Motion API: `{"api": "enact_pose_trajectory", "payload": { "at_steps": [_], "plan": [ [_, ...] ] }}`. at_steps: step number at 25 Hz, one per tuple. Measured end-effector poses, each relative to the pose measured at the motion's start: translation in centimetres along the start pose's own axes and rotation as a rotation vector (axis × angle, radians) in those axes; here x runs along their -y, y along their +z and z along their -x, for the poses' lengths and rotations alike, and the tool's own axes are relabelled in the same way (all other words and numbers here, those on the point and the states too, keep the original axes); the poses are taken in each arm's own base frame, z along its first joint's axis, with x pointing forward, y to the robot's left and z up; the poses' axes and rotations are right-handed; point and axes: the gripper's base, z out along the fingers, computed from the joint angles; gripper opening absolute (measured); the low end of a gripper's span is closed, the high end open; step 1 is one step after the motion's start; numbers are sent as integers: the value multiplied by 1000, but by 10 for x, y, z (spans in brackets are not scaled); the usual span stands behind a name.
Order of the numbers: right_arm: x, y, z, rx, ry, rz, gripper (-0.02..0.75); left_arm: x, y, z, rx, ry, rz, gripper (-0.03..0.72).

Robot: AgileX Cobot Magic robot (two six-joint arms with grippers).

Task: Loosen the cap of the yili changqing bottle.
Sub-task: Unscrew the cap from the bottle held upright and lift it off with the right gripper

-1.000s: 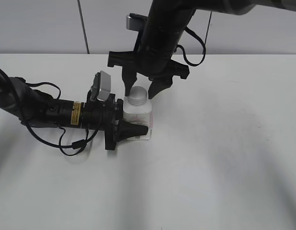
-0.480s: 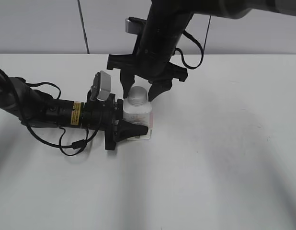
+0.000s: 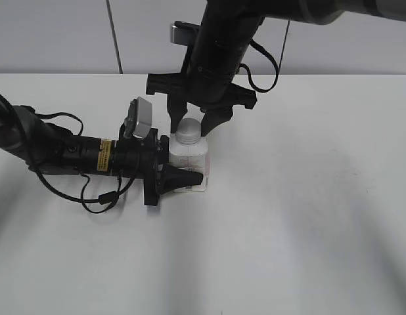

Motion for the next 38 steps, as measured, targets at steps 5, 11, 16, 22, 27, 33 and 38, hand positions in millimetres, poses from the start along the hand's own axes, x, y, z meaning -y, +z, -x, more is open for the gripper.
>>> {"api": "enact_pose_trajectory", "payload": {
  "at_steps": [5, 11, 16, 22, 27, 33, 38],
  "plan": [
    [0, 0, 0, 0, -39, 0, 396, 0, 0, 0, 0, 0, 0, 369],
    [0, 0, 0, -3, -295, 1, 396, 0, 0, 0, 0, 1, -1, 368],
    [0, 0, -1, -12, -618, 2, 395, 0, 0, 0, -2, 5, -1, 367],
    [0, -2, -2, -25, -966, 9, 393, 0, 0, 0, -4, 11, -3, 367],
    [0, -2, -2, -32, -1175, 13, 389, 0, 0, 0, -4, 11, -3, 367],
    [0, -2, -3, -36, -1427, 18, 389, 0, 0, 0, -4, 9, -3, 367],
    [0, -2, -3, -33, -1576, 24, 389, 1, 0, 0, -5, 11, -6, 367]
  ]
}}
